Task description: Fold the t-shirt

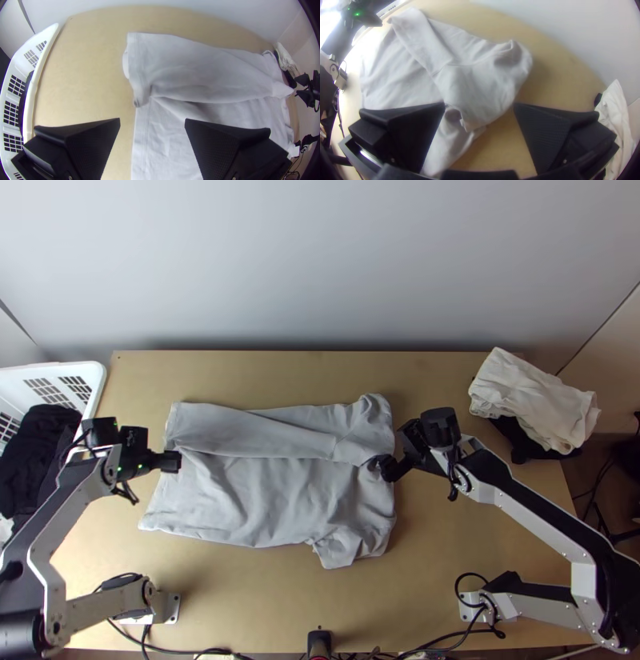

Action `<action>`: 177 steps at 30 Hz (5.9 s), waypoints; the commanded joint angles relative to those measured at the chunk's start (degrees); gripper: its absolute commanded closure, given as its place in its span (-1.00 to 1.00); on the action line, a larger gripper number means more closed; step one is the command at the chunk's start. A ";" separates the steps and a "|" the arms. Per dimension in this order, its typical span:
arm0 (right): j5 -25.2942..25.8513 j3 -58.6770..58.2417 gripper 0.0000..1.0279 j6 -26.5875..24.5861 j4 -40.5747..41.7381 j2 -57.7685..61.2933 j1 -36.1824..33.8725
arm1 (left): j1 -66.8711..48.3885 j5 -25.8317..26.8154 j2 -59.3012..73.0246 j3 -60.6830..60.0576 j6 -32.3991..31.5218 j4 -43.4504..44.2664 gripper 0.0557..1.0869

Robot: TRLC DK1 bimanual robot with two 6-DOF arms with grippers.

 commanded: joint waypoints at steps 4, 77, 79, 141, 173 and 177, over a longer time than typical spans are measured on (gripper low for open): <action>-0.06 4.38 -0.92 1.57 -7.00 -5.45 0.95 | 6.10 0.04 -12.57 0.06 10.36 -24.35 -0.89; 6.97 -17.41 0.61 -5.72 -9.55 -10.37 28.81 | 14.10 -2.68 -21.27 -4.60 14.58 -35.95 0.93; 6.88 -17.06 0.82 -5.55 -9.64 -10.37 28.11 | 14.10 -2.51 -21.27 -4.51 14.49 -35.95 0.93; -3.32 12.64 0.95 0.52 -18.34 -9.58 2.09 | 11.90 10.15 -14.50 10.52 8.86 -30.24 0.93; -3.23 32.16 0.95 -1.59 -11.75 25.05 -9.24 | 4.08 10.06 29.71 37.42 6.84 -16.70 0.93; -3.23 34.44 0.95 -1.86 -11.75 28.39 -9.95 | 3.55 9.88 33.31 40.32 6.76 -16.44 0.93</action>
